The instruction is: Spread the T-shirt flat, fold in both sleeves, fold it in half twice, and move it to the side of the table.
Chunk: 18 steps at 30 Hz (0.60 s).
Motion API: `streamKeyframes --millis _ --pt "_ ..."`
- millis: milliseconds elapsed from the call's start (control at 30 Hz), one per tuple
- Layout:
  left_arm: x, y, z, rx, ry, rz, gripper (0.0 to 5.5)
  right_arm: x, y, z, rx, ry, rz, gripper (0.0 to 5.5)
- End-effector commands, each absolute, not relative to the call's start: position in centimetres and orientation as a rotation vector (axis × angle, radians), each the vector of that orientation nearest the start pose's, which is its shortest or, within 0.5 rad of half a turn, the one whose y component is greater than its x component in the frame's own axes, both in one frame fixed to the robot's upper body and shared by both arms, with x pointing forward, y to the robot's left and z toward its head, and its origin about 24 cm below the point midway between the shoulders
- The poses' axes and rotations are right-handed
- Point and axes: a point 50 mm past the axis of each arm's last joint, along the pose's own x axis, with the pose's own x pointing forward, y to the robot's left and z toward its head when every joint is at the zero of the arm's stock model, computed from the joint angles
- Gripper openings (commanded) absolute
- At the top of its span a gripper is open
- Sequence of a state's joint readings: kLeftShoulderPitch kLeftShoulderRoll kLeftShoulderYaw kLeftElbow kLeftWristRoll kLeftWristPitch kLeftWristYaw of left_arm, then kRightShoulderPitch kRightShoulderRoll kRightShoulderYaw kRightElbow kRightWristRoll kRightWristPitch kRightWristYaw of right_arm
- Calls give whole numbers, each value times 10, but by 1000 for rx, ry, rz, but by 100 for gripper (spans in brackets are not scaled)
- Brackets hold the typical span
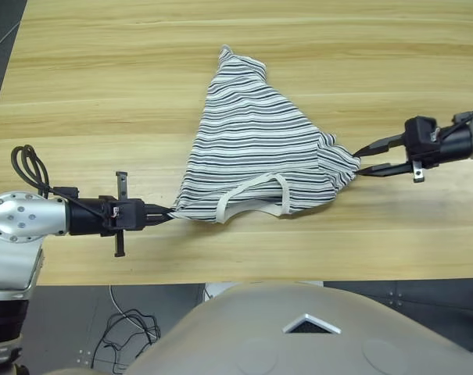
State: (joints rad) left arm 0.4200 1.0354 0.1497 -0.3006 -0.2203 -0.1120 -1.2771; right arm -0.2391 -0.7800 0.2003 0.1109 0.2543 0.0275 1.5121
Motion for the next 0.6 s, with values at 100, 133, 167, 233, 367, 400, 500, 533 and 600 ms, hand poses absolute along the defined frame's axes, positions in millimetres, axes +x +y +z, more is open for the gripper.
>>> streamKeyframes --millis 100,133,167,233,367,400,500,533,600 --pt "145 259 100 715 510 -1348 10 197 -185 43 -457 449 1675 261" --pt "145 259 100 714 511 -1348 10 192 -182 40 -459 443 1684 261" --pt "144 259 100 712 512 -1350 10 187 -180 39 -463 436 1697 261" --pt "143 258 101 711 513 -1352 10 183 -177 41 -479 415 1704 261" --pt "141 256 100 705 512 -1355 10 190 -166 46 -582 287 1630 261" --pt "141 256 100 704 512 -1356 10 191 -165 47 -604 259 1619 261" --pt "141 255 100 701 511 -1358 10 189 -165 50 -643 225 1617 261" --pt "140 255 100 700 511 -1359 10 189 -166 55 -642 215 1622 261" --pt "140 254 100 698 510 -1360 10 189 -169 62 -635 203 1629 261"
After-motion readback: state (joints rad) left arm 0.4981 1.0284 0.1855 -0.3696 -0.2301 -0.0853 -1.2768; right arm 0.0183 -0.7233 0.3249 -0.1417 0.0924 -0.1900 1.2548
